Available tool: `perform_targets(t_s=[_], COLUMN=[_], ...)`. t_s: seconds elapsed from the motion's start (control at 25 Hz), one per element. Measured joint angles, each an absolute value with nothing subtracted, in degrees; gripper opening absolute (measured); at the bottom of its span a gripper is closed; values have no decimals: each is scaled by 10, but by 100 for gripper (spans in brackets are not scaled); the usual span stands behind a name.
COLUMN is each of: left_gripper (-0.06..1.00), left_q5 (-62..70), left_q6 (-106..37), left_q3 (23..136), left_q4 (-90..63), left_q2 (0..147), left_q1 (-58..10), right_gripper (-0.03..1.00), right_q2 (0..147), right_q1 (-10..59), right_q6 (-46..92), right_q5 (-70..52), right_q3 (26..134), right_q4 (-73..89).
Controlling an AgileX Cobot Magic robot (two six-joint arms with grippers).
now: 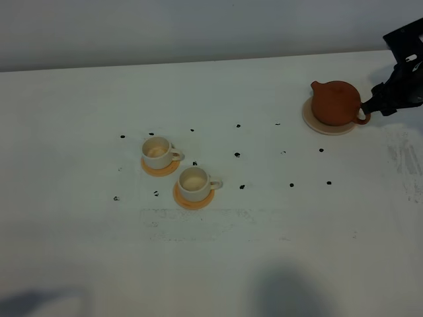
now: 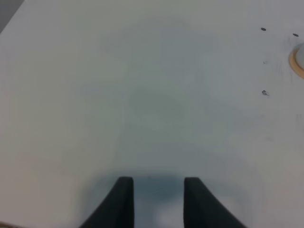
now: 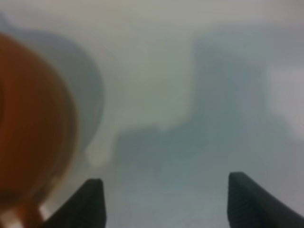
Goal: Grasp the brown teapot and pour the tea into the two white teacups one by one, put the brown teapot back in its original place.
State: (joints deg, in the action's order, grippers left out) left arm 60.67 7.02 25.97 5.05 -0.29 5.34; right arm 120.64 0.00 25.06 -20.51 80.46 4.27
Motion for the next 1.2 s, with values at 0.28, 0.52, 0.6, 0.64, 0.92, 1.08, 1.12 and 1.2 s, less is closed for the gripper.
perform_targets(t_s=[0.28, 0.52, 0.6, 0.64, 0.92, 1.08, 1.12, 1.2], left_gripper=[25, 25, 25, 25, 25, 25, 25, 25], left_q5=[607, 607, 607, 607, 607, 607, 607, 607], left_q6=[70, 70, 70, 70, 69, 69, 69, 69], left_q3=[260, 260, 260, 260, 260, 260, 260, 260], left_q4=[51, 51, 51, 51, 51, 51, 51, 51], left_q2=[-3, -3, -3, -3, -3, -3, -3, -3], left_q1=[53, 53, 53, 53, 53, 53, 53, 53], right_gripper=[53, 53, 53, 53, 53, 53, 53, 53], right_q2=[1206, 1206, 1206, 1206, 1206, 1206, 1206, 1206], right_q1=[10, 19, 24, 26, 39, 39, 39, 39], right_q6=[250, 249, 249, 250, 250, 250, 250, 250], right_q5=[-249, -263, -270, -273, -293, -303, -306, -311], right_q3=[805, 805, 805, 805, 805, 805, 805, 805], right_q4=[43, 43, 47, 49, 65, 72, 73, 78])
